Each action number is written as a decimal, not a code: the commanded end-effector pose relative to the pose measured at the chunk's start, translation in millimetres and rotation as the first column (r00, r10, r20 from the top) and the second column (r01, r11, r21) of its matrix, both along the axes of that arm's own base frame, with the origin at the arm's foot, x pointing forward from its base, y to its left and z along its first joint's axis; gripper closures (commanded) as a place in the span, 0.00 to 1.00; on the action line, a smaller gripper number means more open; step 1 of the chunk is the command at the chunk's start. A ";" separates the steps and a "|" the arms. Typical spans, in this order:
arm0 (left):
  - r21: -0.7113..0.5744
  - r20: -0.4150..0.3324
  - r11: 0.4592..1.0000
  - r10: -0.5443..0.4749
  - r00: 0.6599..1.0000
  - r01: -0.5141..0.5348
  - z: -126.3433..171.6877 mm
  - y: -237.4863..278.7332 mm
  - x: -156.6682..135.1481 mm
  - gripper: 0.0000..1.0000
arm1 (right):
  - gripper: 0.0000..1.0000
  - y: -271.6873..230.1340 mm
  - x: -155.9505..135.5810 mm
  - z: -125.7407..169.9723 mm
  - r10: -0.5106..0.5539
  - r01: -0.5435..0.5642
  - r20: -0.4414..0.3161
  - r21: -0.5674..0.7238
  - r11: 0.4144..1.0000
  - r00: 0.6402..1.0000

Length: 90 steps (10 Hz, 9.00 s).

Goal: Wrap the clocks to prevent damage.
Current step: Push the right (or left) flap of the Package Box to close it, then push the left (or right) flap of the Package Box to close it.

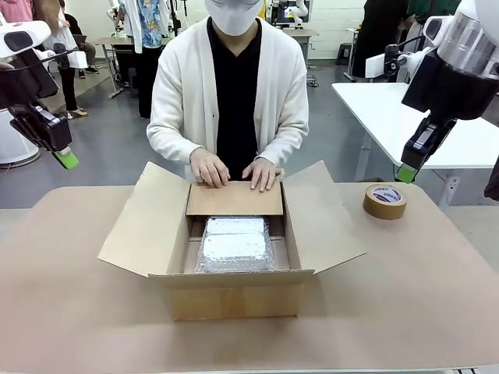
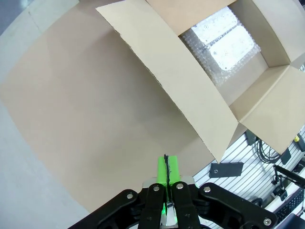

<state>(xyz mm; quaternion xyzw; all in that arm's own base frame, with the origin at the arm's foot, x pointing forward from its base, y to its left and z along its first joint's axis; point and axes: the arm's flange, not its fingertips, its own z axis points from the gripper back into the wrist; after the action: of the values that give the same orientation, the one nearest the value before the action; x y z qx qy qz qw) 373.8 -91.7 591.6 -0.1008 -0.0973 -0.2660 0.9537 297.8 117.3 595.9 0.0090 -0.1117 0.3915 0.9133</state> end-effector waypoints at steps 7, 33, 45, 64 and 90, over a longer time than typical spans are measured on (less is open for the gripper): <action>0.005 0.001 1.000 0.020 1.000 -0.020 3.0 -1.0 2.1 1.00 | 0.99 3.5 0.4 -0.5 -0.019 0.019 -0.010 -0.003 1.000 1.000; -0.124 0.108 0.588 -0.793 0.600 0.799 -113.2 45.3 21.6 1.00 | 0.99 3.5 0.4 -0.5 -0.019 0.019 -0.010 -0.003 1.000 1.000; -0.104 0.454 0.487 -0.753 0.477 0.867 -203.1 40.4 16.8 1.00 | 0.99 3.5 0.4 -0.5 -0.019 0.019 -0.010 -0.003 1.000 1.000; -0.134 0.584 0.384 -0.714 0.386 0.913 -251.0 -80.5 99.3 1.00 | 0.99 3.5 0.4 -0.5 -0.019 0.019 -0.010 -0.003 1.000 1.000; -0.169 0.572 0.376 -0.716 0.401 0.911 -236.2 -89.0 108.0 1.00 | 0.99 3.5 0.4 -0.5 -0.019 0.019 -0.010 -0.003 1.000 1.000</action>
<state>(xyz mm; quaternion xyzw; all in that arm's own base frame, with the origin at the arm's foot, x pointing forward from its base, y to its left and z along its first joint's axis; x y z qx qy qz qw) 481.6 -179.1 361.2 -0.3019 -0.2894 -0.6901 0.5906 297.8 118.1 595.2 0.0082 -0.1104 0.3918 0.9134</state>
